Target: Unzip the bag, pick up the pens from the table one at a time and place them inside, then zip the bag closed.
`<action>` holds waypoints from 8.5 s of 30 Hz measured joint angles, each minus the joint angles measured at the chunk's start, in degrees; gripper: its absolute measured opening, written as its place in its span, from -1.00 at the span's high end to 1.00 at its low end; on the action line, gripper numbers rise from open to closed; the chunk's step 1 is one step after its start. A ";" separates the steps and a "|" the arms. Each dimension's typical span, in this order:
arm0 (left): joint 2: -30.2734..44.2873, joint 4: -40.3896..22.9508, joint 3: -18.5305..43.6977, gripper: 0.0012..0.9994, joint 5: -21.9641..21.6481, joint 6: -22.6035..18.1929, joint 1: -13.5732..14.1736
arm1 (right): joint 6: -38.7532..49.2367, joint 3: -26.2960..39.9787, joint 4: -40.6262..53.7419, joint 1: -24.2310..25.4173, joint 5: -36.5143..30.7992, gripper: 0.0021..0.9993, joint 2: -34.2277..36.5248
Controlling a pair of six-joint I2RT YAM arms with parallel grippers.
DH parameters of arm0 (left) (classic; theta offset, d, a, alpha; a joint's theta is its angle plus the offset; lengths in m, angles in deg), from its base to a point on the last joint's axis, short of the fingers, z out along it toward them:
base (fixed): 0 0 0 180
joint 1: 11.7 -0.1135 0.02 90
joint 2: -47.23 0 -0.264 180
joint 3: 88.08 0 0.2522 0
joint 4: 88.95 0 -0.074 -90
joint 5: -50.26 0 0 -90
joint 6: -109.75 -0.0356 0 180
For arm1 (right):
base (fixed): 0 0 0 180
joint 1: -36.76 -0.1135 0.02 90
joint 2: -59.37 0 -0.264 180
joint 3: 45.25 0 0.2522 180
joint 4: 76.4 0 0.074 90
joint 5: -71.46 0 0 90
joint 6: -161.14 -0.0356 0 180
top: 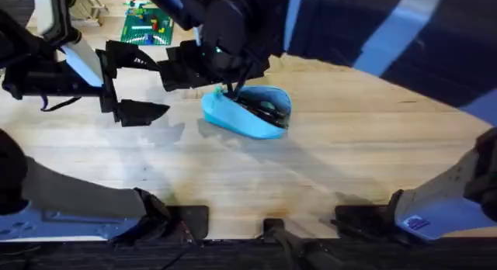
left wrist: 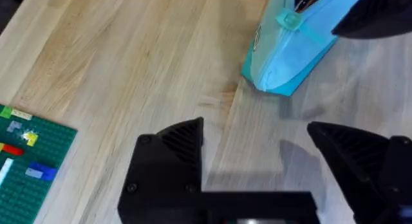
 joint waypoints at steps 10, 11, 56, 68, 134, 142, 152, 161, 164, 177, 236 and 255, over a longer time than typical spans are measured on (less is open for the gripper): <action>0.01 -0.05 0.00 -0.99 0.00 0.00 0.00 | -0.84 0.87 0.64 -0.31 -2.42 -0.99 2.07; 0.02 -0.05 0.00 -0.99 0.00 0.00 0.00 | -1.15 0.87 0.64 -0.31 -2.81 -0.99 2.07; 0.00 -0.64 0.00 -0.99 0.00 0.00 0.00 | -2.34 1.11 0.79 -1.24 -4.37 -0.91 8.68; 0.02 -0.64 0.00 -0.99 0.00 0.00 0.00 | -2.32 1.11 0.60 -1.66 -4.39 -0.87 8.69; 0.00 -0.62 0.00 -0.99 0.00 0.00 0.00 | 2.94 1.11 -0.45 -1.66 -8.74 0.83 9.97; 0.00 -0.64 0.00 -0.99 0.00 -0.02 0.00 | 3.34 1.11 -0.27 -1.66 -8.81 0.87 9.97; 0.00 -0.63 0.00 -0.99 0.00 0.00 0.00 | 6.78 3.65 4.09 -1.75 -8.48 0.92 9.96; 0.02 -0.89 0.00 -0.99 0.00 0.00 0.00 | 8.70 8.76 7.38 -1.81 -10.21 0.95 9.94; 0.00 -1.12 0.00 -0.99 0.00 0.00 0.00 | 9.18 8.94 7.81 -1.81 -10.36 0.94 9.97; 0.00 -4.21 0.00 -0.99 0.00 -1.27 3.02 | 9.77 8.96 8.60 -1.81 -10.38 0.94 9.97; 15.23 3.87 0.00 -0.99 12.04 -4.33 18.49 | 9.99 9.00 9.19 -1.75 -10.40 0.94 9.97; 15.23 3.66 0.00 0.92 11.82 -4.33 18.60 | 9.99 9.00 9.71 -1.70 -10.43 0.94 9.97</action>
